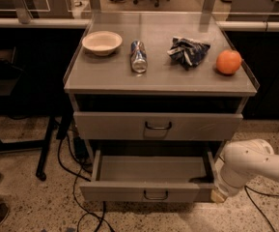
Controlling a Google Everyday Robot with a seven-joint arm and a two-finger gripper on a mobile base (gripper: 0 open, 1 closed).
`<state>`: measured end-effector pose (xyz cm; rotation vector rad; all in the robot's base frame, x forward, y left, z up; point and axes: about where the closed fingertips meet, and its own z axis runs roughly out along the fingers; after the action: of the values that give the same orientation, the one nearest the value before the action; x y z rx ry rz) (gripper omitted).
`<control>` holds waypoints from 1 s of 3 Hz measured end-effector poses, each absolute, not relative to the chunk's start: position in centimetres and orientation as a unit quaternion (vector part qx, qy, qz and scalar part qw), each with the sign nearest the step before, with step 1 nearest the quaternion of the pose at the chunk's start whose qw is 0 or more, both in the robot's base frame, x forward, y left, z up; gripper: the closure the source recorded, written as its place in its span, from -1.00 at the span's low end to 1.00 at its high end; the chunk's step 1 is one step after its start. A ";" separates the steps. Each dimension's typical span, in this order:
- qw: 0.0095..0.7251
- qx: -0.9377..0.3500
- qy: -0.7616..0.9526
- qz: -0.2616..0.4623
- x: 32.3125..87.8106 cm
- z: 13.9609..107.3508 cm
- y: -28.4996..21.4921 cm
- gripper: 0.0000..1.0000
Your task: Close middle drawer
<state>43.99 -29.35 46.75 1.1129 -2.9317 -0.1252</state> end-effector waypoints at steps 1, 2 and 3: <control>0.048 0.360 -0.930 -0.061 40.2 45.1 -29.4 1.00; 0.059 0.362 -0.928 -0.066 39.4 44.7 -29.4 1.00; 0.044 0.357 -0.932 -0.046 42.5 43.6 -28.2 1.00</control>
Offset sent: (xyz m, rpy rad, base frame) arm -0.0314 -0.0011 -0.0140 0.0045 0.0845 0.0130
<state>42.52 -28.19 43.56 1.0907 -2.8488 -0.1393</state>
